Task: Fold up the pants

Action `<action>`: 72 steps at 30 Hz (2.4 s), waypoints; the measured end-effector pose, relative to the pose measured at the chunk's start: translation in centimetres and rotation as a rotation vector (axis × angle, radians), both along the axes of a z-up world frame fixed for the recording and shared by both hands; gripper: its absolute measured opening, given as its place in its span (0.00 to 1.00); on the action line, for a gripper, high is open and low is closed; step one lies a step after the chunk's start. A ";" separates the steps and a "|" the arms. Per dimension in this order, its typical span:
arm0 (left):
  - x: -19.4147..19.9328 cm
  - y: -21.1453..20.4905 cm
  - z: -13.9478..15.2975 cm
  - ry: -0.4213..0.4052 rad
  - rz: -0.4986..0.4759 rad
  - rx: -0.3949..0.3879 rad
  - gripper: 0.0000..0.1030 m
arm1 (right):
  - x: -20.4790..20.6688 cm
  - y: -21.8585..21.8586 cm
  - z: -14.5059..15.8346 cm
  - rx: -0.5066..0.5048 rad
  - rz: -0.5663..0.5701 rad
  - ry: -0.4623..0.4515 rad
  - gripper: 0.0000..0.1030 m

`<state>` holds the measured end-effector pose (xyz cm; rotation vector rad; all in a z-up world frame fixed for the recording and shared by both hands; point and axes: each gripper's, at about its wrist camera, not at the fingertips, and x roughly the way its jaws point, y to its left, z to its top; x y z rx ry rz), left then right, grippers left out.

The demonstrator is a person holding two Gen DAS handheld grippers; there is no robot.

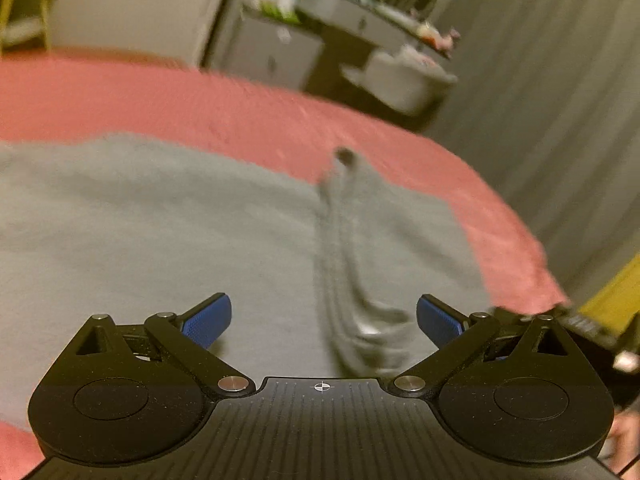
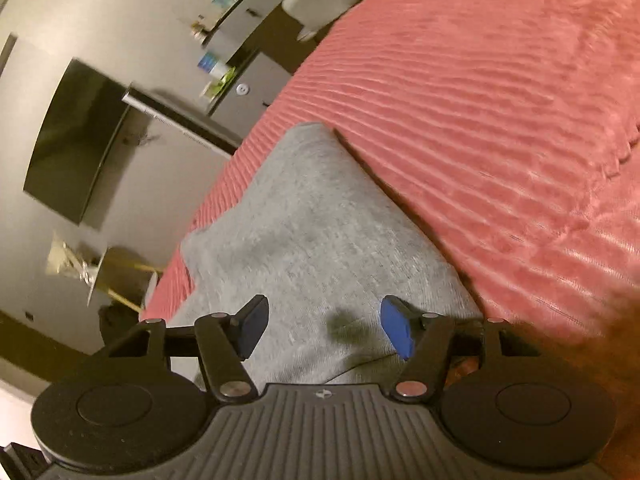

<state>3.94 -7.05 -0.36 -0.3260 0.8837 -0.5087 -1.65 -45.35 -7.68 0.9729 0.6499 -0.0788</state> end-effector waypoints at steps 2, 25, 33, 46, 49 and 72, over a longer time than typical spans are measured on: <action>1.5 -1.6 -0.9 0.110 -0.019 -0.046 1.00 | 0.2 0.2 0.2 -0.025 0.007 0.004 0.61; -2.4 -1.1 -2.8 0.093 0.033 0.076 0.55 | -2.3 -1.8 -0.8 0.075 -0.105 -0.032 0.77; 3.3 -2.9 -2.0 0.072 0.060 0.123 0.79 | -0.9 -0.7 0.3 -0.028 -0.038 -0.004 0.77; 9.3 -1.5 -3.5 0.244 0.105 -0.167 0.17 | -0.4 -1.2 -0.9 -0.002 -0.019 0.016 0.64; 8.8 -1.4 -0.3 0.081 0.065 -0.172 0.17 | -0.8 -1.4 -0.9 0.017 -0.028 -0.006 0.64; 3.2 2.9 -3.7 0.204 0.071 0.025 0.36 | -1.0 -0.1 0.5 -0.078 0.027 0.008 0.61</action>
